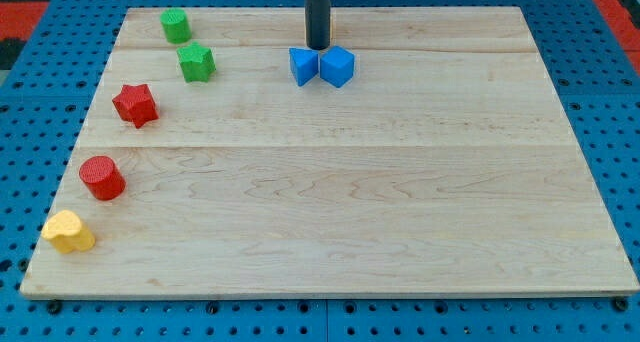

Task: Keep yellow heart horizontally right to yellow hexagon

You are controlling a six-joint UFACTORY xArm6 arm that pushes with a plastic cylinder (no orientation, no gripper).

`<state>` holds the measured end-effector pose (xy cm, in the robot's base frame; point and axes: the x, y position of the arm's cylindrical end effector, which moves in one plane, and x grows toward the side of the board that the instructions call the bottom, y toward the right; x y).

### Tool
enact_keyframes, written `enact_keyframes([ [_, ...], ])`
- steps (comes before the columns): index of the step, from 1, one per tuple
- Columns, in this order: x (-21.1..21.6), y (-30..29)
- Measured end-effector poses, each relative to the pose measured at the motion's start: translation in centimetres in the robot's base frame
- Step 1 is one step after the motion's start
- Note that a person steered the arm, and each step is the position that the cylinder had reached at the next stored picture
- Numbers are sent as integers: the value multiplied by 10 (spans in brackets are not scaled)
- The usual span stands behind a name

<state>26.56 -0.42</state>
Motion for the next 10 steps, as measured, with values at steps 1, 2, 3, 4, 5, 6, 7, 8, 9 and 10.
enact_keyframes([
  [1,0,0],
  [2,0,7],
  [3,0,20],
  [4,0,30],
  [5,0,39],
  [6,10,33],
  [7,19,14],
  [8,19,8],
  [9,12,8],
  [10,20,30],
])
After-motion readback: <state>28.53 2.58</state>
